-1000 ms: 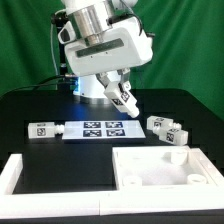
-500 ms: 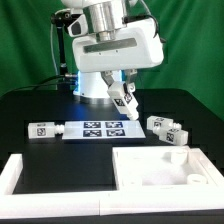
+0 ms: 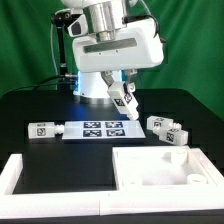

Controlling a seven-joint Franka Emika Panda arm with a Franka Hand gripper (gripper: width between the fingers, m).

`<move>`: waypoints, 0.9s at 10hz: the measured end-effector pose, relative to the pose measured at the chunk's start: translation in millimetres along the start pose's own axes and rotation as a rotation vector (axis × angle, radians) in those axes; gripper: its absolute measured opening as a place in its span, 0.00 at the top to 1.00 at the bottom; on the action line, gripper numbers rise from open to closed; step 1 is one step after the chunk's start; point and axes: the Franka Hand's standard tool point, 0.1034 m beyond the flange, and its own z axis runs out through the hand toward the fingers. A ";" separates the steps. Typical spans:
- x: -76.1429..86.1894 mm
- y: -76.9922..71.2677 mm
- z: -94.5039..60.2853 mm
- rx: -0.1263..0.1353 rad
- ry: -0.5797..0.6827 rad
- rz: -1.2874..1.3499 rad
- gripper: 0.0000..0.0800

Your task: Assemble one leg

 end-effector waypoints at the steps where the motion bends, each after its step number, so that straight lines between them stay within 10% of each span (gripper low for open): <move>1: -2.0 -1.4 0.7 -0.052 0.022 -0.053 0.64; 6: 2.0 -54.6 -13.9 -0.173 0.250 -0.339 0.64; 9: -24.3 -78.9 -3.6 -0.075 0.344 -0.359 0.64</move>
Offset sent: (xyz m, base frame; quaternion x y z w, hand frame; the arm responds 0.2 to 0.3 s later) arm 0.0330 -0.0100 0.0195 -0.0673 0.1055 -0.1028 0.9868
